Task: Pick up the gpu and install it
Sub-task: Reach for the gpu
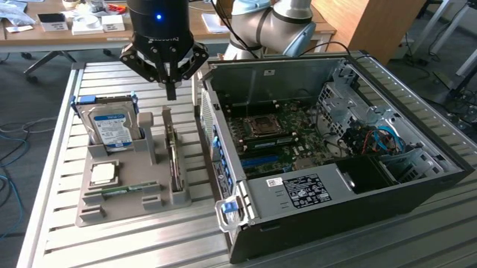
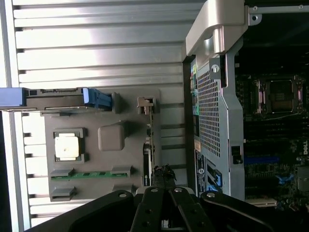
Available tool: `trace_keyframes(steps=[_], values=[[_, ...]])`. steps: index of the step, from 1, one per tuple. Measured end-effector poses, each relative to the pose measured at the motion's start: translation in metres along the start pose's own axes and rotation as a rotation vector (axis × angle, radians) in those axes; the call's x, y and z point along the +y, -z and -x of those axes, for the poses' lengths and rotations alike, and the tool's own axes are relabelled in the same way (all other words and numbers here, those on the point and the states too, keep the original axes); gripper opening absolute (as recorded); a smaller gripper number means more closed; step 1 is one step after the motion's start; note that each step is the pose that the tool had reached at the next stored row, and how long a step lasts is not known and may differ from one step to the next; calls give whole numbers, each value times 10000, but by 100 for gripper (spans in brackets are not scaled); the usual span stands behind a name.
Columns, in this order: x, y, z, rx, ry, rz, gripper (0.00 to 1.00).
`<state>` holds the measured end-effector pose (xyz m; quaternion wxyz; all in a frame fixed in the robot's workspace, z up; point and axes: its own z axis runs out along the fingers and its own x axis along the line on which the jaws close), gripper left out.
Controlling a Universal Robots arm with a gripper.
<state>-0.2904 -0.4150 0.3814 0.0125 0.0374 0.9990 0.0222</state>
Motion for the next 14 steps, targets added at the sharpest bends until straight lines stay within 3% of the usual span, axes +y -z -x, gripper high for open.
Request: trace_keyframes(steps=[14], values=[[-51, 2, 4, 0, 1, 0, 11]])
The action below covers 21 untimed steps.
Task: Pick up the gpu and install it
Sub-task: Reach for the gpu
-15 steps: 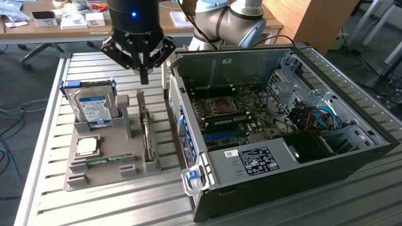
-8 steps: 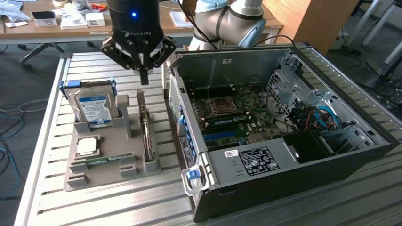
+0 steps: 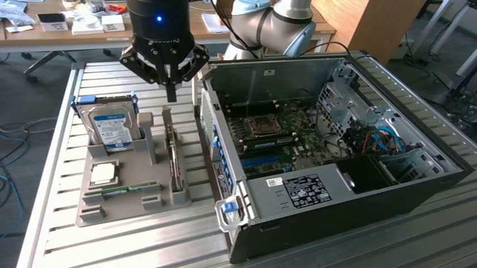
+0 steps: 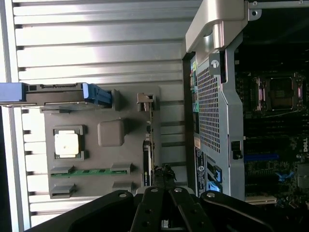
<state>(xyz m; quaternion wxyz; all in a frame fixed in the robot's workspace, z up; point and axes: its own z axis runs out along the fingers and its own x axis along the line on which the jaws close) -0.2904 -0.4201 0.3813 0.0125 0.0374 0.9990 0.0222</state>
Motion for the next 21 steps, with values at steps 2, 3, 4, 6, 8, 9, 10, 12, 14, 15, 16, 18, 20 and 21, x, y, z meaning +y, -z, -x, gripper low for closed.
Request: trace_keyframes(steps=[2, 3, 4, 6, 8, 9, 10, 12, 14, 15, 16, 18, 20, 21], values=[[0, 0, 0, 1, 0, 0, 11], [-2, 0, 0, 0, 0, 0, 11], [-6, 0, 0, 1, 2, 0, 11], [-16, 1, 1, 1, 0, -1, 11], [-28, 1, 2, 0, 0, 0, 11], [-34, 2, 3, 1, 0, 0, 11], [-40, 2, 3, 0, 0, -1, 11], [-53, 3, 4, 0, 0, -1, 11], [-64, 3, 5, 0, 0, 0, 11], [-68, 3, 5, 0, 0, 0, 11], [-71, 3, 5, 0, -1, -1, 11], [-72, 3, 5, 0, -1, 0, 11], [-72, 3, 5, 0, 0, -1, 11], [-72, 3, 5, 0, 0, 0, 11]])
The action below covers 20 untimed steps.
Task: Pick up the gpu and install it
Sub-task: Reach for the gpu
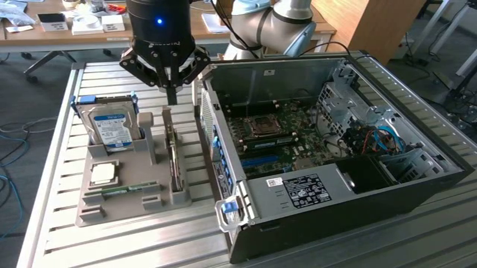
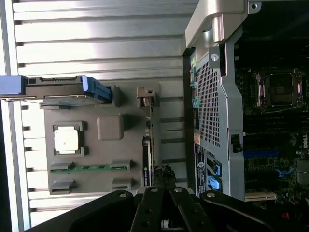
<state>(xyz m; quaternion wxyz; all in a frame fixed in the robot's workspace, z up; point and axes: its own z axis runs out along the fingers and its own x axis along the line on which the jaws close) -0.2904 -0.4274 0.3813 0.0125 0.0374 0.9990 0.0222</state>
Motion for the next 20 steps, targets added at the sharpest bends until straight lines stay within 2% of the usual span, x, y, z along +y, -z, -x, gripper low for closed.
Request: trace_keyframes(steps=[8, 20], values=[[-16, 1, 0, 1, 1, 0, 11], [-143, -2, -36, 0, -1, 0, 11]])
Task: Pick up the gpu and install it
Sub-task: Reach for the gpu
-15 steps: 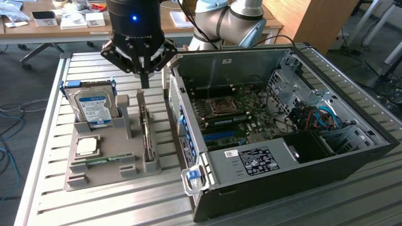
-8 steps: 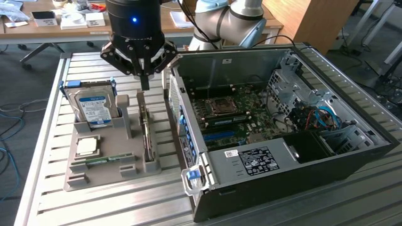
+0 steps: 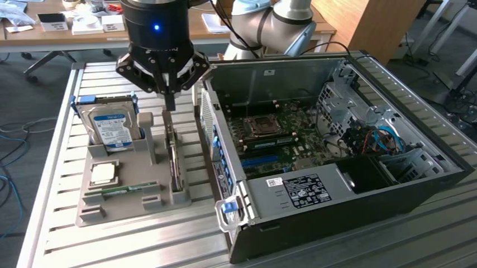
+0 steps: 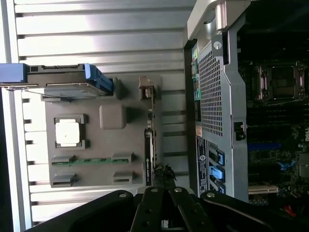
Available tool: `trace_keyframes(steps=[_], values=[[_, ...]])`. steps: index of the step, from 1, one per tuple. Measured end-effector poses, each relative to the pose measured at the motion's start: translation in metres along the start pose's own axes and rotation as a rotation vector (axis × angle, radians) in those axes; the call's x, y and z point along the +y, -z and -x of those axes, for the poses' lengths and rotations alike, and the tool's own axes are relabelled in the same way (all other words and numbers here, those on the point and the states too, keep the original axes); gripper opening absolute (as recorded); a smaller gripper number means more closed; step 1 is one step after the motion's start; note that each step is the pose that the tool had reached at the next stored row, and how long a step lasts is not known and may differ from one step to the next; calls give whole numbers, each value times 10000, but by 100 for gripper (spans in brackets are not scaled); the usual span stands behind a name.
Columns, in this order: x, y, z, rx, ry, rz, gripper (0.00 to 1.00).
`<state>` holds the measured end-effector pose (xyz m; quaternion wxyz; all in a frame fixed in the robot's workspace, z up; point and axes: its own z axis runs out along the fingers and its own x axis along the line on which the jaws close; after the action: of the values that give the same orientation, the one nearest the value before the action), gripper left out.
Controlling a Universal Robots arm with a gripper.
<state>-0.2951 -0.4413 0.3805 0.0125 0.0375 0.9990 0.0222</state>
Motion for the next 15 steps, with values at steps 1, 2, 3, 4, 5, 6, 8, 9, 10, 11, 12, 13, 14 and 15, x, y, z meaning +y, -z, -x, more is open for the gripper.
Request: trace_keyframes(steps=[1, 2, 3, 4, 5, 6, 8, 9, 10, 11, 12, 13, 14, 15], values=[[-10, -1, -7, 0, 1, 0, 11], [-23, -1, -13, 0, 3, 0, 11], [-37, -2, -18, 0, 2, -1, 11], [-52, -2, -23, 1, 1, 0, 11], [-65, -2, -26, 0, 2, 0, 11], [-73, -2, -29, 0, 2, 0, 11], [-75, -2, -29, 0, 2, 0, 11], [-75, -2, -29, 0, 1, 0, 11], [-75, -2, -29, 0, 1, 0, 11], [-75, -2, -29, 0, 1, 0, 11], [-75, -2, -29, 0, 2, 0, 11], [-79, -2, -30, 0, 1, 0, 11], [-83, -2, -28, 1, 2, 0, 11], [-86, -2, -28, 1, 2, 0, 11]])
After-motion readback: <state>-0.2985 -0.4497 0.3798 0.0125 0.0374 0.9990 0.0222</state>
